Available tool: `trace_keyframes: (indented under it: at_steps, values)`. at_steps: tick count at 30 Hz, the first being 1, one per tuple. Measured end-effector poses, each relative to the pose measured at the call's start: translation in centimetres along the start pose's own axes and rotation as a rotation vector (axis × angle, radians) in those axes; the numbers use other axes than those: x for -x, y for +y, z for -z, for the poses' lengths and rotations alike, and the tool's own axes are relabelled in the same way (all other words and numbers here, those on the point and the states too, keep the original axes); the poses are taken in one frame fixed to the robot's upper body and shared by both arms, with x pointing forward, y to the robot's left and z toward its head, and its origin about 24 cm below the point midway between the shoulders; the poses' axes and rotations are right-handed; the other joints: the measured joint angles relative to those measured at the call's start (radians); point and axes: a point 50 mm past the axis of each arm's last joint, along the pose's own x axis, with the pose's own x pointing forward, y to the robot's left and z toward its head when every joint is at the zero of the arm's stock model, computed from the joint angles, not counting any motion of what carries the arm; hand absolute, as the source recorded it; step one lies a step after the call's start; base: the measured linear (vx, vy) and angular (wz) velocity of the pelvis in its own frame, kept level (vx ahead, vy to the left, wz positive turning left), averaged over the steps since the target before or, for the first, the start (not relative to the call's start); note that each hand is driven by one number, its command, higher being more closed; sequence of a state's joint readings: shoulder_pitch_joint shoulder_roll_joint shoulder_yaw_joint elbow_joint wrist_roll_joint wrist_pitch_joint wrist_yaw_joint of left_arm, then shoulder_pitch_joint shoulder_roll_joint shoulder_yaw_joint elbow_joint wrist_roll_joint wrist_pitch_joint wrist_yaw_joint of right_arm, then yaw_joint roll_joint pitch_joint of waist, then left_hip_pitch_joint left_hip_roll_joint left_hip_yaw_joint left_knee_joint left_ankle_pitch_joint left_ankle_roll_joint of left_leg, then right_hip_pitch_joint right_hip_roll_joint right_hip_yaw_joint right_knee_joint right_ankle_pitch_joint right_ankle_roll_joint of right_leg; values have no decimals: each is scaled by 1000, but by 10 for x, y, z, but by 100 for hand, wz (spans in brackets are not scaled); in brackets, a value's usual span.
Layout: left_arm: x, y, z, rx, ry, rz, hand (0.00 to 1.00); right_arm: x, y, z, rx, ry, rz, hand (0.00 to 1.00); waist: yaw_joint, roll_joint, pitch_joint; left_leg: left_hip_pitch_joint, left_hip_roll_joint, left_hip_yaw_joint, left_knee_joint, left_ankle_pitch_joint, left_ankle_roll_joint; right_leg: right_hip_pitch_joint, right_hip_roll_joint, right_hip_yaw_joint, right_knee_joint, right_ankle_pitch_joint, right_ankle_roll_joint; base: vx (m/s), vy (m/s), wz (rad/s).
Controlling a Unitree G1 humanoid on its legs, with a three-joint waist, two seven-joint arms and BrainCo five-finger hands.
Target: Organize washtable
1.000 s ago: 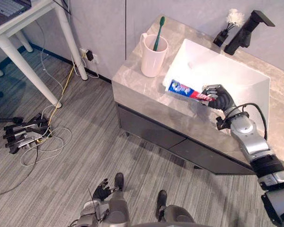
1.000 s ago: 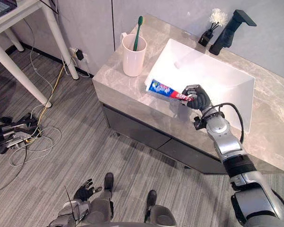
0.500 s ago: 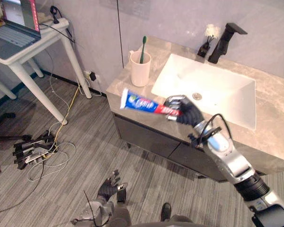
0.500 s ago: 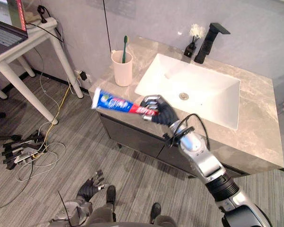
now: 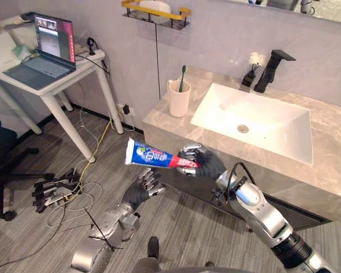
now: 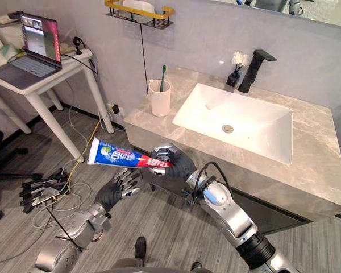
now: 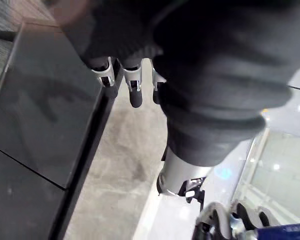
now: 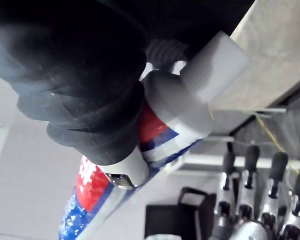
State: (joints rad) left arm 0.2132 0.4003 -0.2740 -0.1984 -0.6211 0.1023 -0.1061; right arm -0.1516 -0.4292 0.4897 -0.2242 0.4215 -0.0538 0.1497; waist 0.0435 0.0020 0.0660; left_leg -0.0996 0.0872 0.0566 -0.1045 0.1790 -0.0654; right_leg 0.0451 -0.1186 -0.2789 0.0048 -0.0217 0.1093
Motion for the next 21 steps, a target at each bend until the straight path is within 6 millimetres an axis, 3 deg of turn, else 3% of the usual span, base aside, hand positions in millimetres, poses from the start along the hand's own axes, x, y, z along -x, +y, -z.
trace_keyframes:
  at_steps: [2, 9, 21]
  values:
    - [-1, -3, 2, 20, -1, 6, 0, -1, 3, 0, -15, -8, -5, 100, 0, 7, -10, -4, 0, 0, 0, 9, 7, -1, 0, -3, -3, 0, 0, 1, -4, 2]
    - [-5, -8, 0, 68, -21, 12, 0, -8, 12, -2, -67, -44, -4, 100, 1, -6, -31, -7, -7, -2, 0, 19, 11, 1, -6, -12, -3, 11, -1, 38, -13, 2]
    - [-11, -20, -26, 102, -137, 58, 0, -3, 8, 16, -93, 34, 24, 100, -2, 11, -35, 0, -7, -3, 0, 17, 9, 1, -7, -13, 8, 6, -6, 0, 0, 0]
